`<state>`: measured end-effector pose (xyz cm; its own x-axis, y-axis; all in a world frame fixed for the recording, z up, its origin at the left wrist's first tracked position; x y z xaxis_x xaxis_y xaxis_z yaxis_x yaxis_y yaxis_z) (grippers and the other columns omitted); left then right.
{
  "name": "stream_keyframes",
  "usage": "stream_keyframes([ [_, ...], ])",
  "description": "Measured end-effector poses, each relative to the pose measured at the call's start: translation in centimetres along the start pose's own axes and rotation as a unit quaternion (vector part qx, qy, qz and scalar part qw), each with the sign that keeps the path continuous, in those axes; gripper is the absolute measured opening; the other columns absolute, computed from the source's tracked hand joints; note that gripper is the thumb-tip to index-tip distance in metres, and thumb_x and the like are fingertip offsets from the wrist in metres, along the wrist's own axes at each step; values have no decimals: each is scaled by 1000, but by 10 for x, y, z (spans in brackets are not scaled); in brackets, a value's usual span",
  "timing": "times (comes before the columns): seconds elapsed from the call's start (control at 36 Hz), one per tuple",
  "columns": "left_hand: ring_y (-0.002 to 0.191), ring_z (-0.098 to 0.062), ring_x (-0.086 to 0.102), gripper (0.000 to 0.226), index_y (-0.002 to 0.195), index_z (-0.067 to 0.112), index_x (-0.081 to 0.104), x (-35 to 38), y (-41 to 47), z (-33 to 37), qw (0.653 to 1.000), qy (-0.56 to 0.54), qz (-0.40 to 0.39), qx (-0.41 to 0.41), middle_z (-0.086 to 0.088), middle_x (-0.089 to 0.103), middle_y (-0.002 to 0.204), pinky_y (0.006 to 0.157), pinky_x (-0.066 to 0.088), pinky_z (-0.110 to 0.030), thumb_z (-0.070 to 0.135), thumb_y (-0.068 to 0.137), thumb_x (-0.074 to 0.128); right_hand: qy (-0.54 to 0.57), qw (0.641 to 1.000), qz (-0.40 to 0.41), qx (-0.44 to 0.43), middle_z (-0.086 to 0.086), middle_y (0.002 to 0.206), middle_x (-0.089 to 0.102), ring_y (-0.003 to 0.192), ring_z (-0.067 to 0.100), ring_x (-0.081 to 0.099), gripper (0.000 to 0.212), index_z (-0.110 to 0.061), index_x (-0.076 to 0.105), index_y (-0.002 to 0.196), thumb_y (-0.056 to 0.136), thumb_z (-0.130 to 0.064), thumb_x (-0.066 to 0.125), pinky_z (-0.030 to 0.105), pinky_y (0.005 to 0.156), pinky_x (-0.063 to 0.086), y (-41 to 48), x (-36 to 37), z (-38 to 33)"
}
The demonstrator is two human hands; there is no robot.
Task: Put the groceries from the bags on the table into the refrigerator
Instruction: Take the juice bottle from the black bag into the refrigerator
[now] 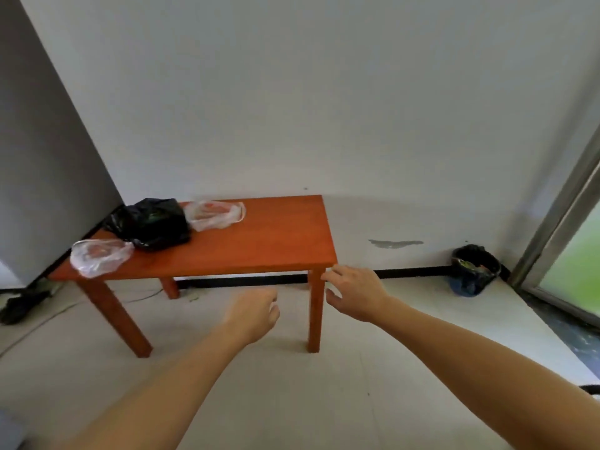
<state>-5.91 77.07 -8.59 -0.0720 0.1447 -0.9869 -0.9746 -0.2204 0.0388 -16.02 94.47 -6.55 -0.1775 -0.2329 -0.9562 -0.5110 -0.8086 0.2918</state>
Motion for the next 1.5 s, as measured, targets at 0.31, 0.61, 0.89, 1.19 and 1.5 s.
stream_keyframes([
  [0.31, 101, -24, 60, 29, 115, 19, 60, -26, 87, -169, 992, 27, 11, -126, -1, 63, 111, 82, 50, -39, 34, 94, 46, 31, 995, -23, -92, -1, 116, 59, 102, 21, 60, 33, -23, 55, 124, 95, -36, 45, 37, 74, 53, 218, 72, -29],
  [0.61, 95, -18, 62, 25, 113, 19, 60, -32, 123, -321, 974, 9, 26, -224, 2, 63, 110, 81, 52, -36, 31, 96, 45, 55, 981, -49, -180, -2, 115, 59, 103, 20, 60, 34, -25, 56, 123, 94, -39, 44, 36, 73, 52, 389, 143, -108],
  [0.89, 80, -10, 53, 20, 101, 24, 62, -36, 190, -485, 977, 22, 51, -206, 9, 55, 93, 71, 48, -27, 33, 94, 46, 58, 979, -68, -185, 0, 119, 58, 105, 20, 59, 35, -22, 56, 125, 96, -37, 43, 34, 82, 50, 529, 215, -168],
  [1.19, 95, -17, 58, 24, 104, 20, 61, -41, 281, -613, 987, 5, 13, -159, 4, 56, 100, 81, 51, -36, 33, 93, 43, 54, 983, -94, -146, -2, 122, 59, 104, 19, 60, 37, -25, 56, 128, 97, -40, 42, 34, 83, 49, 657, 272, -200],
  [1.5, 114, -20, 48, 37, 130, 21, 52, 4, 390, -701, 988, 89, -63, -112, 1, 52, 122, 96, 40, -35, 36, 98, 40, 87, 976, -135, -147, 1, 117, 56, 108, 21, 55, 34, -20, 55, 123, 97, -37, 43, 33, 69, 46, 779, 367, -201],
])
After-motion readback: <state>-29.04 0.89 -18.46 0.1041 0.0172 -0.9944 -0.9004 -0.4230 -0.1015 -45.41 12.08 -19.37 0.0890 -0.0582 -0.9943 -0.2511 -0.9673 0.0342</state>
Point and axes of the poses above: each hand's wrist, its own y-axis towards the middle knuckle, its own x-axis out of the palm, z = x × y, the point moved 5 cm from there along y, towards the middle knuckle
